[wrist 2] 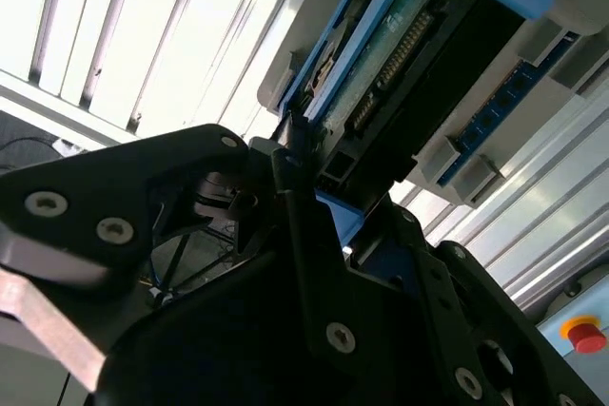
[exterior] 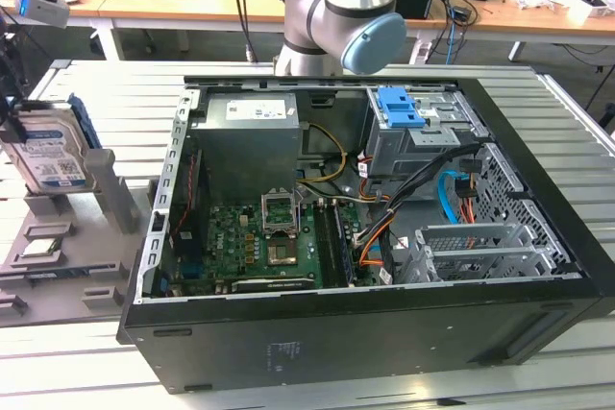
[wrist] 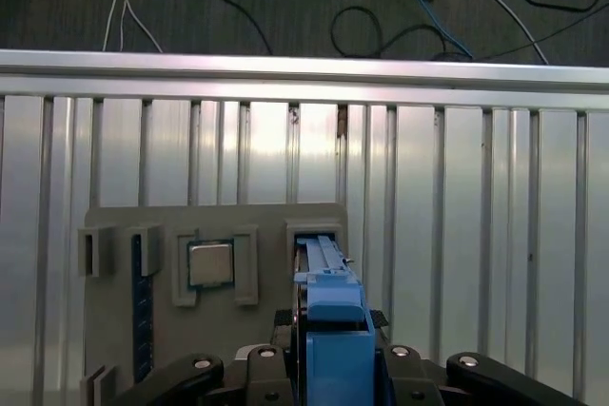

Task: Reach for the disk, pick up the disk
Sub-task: 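Pick up the disk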

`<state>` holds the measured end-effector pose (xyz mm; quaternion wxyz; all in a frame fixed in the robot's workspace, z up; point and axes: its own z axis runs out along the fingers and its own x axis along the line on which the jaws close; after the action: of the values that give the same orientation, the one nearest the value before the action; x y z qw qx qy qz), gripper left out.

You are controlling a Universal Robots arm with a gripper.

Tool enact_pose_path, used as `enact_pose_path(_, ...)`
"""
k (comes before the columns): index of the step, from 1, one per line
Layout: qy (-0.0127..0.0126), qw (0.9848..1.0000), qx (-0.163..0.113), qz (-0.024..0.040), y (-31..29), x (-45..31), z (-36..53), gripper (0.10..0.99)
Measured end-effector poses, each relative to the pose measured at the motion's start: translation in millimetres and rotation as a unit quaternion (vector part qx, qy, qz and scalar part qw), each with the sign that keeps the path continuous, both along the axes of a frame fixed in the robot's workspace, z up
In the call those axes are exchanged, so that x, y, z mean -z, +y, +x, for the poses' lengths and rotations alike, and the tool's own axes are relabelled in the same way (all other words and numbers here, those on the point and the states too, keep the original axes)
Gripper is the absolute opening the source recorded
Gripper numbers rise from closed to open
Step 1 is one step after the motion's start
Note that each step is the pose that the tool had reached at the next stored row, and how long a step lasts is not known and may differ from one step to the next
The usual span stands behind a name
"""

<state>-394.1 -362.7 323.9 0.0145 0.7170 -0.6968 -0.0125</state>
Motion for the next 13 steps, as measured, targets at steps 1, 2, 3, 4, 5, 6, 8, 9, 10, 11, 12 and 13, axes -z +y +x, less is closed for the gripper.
enact_pose_path(1, 0.0001, 1.0000, 0.000, 0.0000, 0.0, -1.1, 0.0, 0.365)
enact_pose_path(2, 0.0000, 1.0000, 0.000, 0.0001, 0.0, -2.1, 0.0, 0.365)
enact_pose_path(3, 0.0000, 1.0000, 0.000, 0.0001, 0.0, -3.5, 0.0, 0.365)
enact_pose_path(4, 0.0000, 1.0000, 0.000, 0.0000, 0.0, -4.8, 0.1, 0.365)
enact_pose_path(5, 0.0000, 1.0000, 0.000, 0.0000, 0.0, -7.3, 0.1, 0.365)
enact_pose_path(6, 0.0000, 1.0000, 0.000, 0.0000, 0.0, -8.7, 0.1, 0.365)
enact_pose_path(8, 0.0000, 1.0000, 0.000, 0.0000, 0.0, -11.8, 0.1, 0.365)
enact_pose_path(9, 0.0000, 1.0000, 0.000, 0.0000, 0.0, -13.4, 0.1, 0.365)
enact_pose_path(10, 0.0000, 1.0000, 0.000, 0.0000, 0.0, -16.4, 0.2, 0.365)
enact_pose_path(11, 0.0000, 1.0000, 0.000, 0.0000, 0.0, -18.1, 0.2, 0.365)
enact_pose_path(12, 0.0000, 1.0000, 0.000, 0.0000, 0.0, -22.7, 0.2, 0.365)
enact_pose_path(13, 0.0000, 1.0000, 0.000, 0.0000, 0.0, -29.0, 0.2, 0.365)
